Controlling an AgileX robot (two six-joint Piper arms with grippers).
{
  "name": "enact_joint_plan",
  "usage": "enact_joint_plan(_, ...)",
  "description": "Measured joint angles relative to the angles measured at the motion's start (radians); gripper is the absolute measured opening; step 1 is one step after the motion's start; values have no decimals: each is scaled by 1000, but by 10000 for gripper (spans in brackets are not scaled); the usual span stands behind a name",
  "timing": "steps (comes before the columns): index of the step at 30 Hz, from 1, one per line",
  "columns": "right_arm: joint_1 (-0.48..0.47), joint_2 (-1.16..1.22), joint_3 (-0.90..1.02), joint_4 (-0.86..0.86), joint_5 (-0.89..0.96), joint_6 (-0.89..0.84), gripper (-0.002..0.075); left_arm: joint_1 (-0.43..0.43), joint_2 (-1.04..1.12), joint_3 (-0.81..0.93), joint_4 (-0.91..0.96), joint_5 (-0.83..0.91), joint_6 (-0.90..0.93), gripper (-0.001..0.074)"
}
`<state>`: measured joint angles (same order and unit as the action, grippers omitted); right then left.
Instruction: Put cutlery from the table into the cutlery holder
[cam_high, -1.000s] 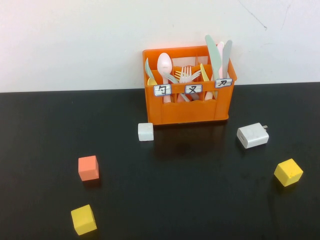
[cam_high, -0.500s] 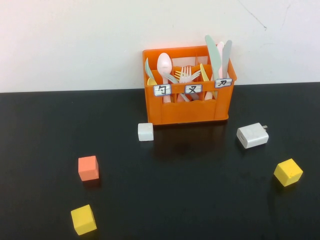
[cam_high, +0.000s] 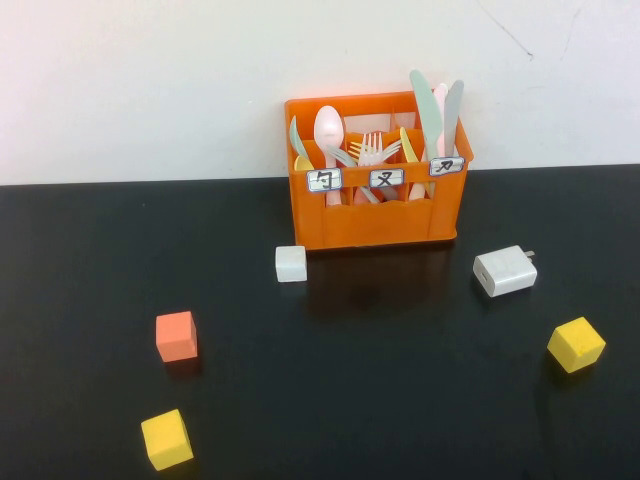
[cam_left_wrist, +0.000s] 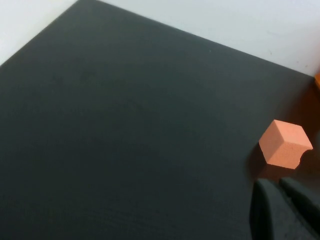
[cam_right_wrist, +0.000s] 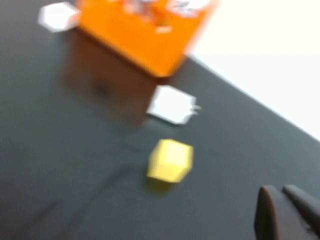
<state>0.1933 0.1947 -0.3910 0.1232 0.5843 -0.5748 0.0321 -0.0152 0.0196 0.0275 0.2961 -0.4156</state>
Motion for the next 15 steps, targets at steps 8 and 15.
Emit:
enact_joint_plan(8, -180, -66, 6, 34, 9, 0, -2, 0, 0, -2, -15, 17, 0, -1)
enact_joint_plan(15, -202, -68, 125, 55, -40, 0, -2, 0, 0, -2, -15, 19, 0, -1)
